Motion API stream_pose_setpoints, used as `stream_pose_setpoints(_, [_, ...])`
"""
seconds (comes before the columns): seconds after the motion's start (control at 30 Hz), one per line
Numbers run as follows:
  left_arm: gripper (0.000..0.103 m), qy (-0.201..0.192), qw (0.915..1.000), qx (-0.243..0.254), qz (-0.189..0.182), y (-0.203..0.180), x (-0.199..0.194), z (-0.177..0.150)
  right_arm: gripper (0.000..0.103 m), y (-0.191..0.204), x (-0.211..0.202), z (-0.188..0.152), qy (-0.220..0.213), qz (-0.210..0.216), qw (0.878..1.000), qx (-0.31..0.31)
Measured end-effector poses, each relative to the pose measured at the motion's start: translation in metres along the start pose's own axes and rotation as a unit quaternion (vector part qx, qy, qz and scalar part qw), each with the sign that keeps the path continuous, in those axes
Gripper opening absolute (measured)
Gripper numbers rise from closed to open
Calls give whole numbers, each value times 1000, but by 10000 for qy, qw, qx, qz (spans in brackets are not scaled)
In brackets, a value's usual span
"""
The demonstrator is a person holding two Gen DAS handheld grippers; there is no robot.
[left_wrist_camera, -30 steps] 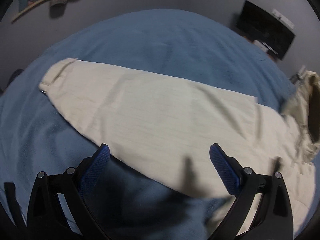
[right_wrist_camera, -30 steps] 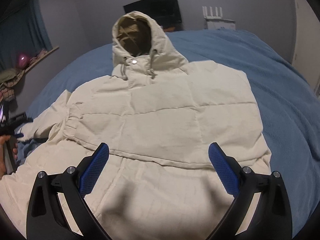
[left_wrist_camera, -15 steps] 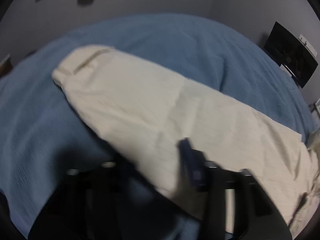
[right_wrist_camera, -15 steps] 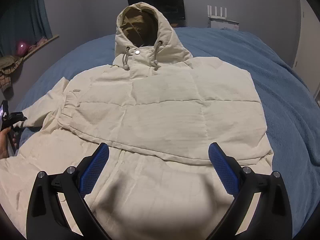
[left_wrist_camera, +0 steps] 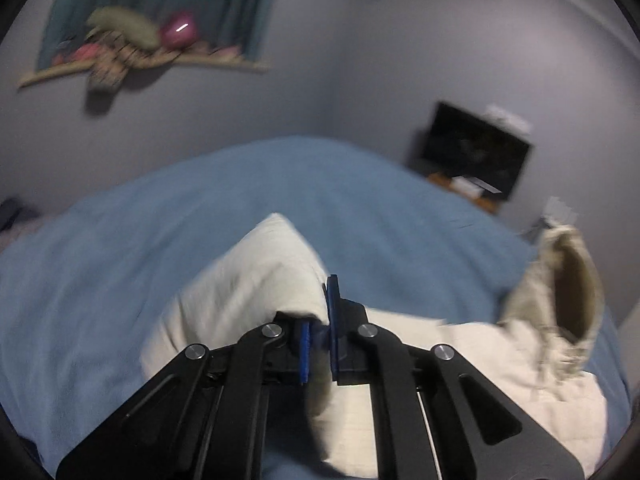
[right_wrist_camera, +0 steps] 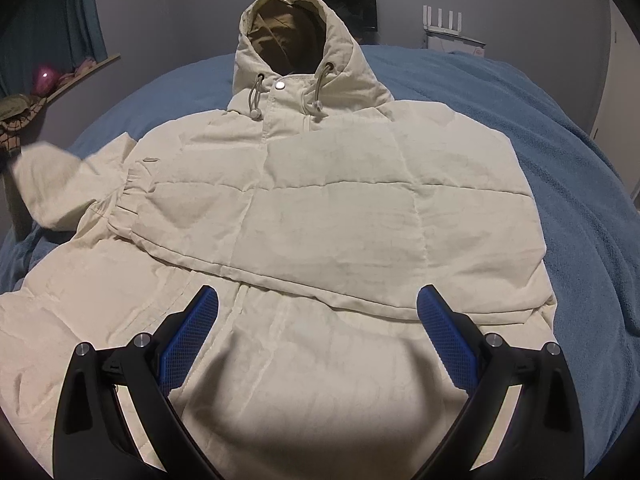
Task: Fold large clothes
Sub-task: 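Grasp the cuff of the other sleeve with the left gripper, then fold the held sleeve across the jacket body with the left gripper and release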
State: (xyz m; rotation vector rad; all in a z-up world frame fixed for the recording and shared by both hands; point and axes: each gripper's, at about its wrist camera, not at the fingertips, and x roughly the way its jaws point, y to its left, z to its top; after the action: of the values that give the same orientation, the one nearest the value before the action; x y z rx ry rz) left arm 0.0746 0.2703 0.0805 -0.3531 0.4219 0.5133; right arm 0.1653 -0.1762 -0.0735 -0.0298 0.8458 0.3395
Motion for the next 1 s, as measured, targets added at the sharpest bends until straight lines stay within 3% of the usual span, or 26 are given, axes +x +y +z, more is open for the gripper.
stream_pose_setpoints(0.2, [7, -337, 9916, 940, -826, -98, -40, 18, 95, 1, -3, 0, -76, -43, 10000, -12])
stream_pose_setpoints(0.43, [6, -252, 9634, 2006, -1760, -199, -64, -39, 95, -1, -6, -2, -148, -60, 9999, 47])
stream_pose_setpoints(0.6, [6, 58, 9328, 2704, -2384, -250, -69, -99, 95, -3, -4, -2, -117, -40, 9999, 82])
stream_pose_setpoints(0.77, [6, 708, 8991, 3298, -2789, -286, -50, -164, 95, -4, 1, -3, -32, 1, 9999, 124])
stream_pose_setpoints(0.87, [7, 1086, 8868, 3459, -2866, -292, -32, -188, 95, -7, 5, -3, 35, 30, 9998, 169])
stream_pose_setpoints(1.0, [13, 1518, 8765, 3440, -3005, -294, -12, -203, 95, -9, 7, -4, 92, 50, 9997, 238])
